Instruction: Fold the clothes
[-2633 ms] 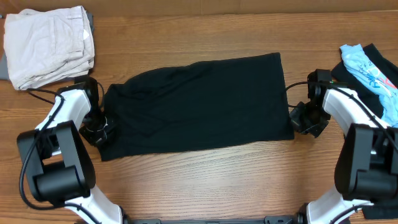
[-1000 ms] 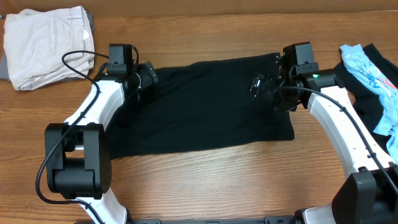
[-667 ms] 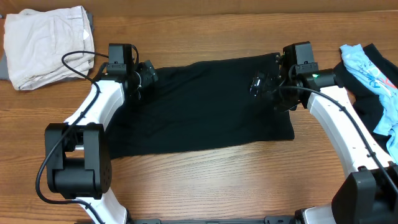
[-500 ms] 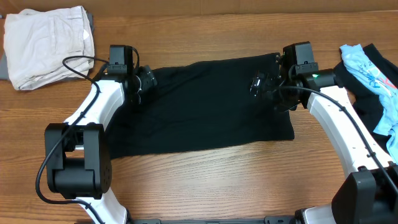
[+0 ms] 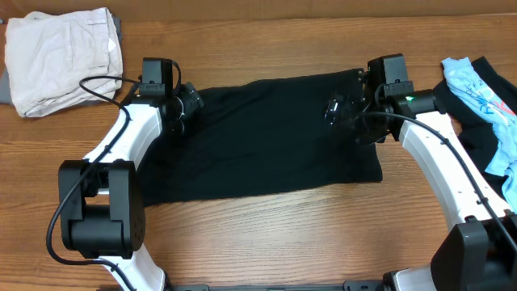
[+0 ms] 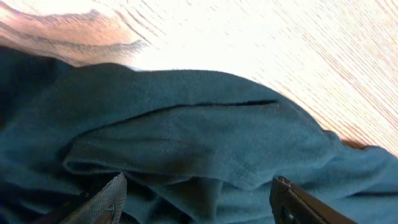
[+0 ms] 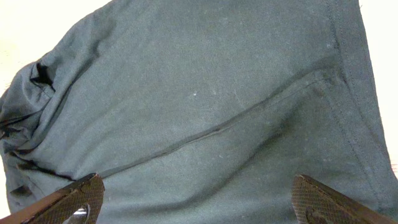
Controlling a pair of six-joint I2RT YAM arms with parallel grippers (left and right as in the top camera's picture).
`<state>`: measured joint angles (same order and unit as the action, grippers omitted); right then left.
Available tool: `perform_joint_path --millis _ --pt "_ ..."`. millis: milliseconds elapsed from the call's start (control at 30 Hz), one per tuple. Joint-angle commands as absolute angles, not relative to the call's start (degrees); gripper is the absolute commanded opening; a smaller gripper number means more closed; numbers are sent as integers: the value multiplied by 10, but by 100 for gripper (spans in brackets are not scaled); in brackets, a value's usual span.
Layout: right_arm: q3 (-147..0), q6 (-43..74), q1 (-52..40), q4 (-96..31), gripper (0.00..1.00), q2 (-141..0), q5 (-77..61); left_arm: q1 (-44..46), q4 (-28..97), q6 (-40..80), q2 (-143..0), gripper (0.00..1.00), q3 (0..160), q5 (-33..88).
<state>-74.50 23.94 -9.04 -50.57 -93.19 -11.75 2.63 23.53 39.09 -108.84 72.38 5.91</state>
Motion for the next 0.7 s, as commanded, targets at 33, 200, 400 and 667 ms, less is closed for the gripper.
perform_joint_path --millis 33,200,400,667 --pt "-743 234 -91 -503 100 -934 -101 30 233 396 -1094 76 733 11" --pt "-743 224 -91 -503 100 -934 -100 25 233 388 -1094 75 733 2" --pt "-743 224 -91 -502 100 -934 -100 25 230 388 -1095 67 733 -11" --pt "-743 224 -91 -496 100 -934 -90 25 214 388 -1124 65 733 -4"
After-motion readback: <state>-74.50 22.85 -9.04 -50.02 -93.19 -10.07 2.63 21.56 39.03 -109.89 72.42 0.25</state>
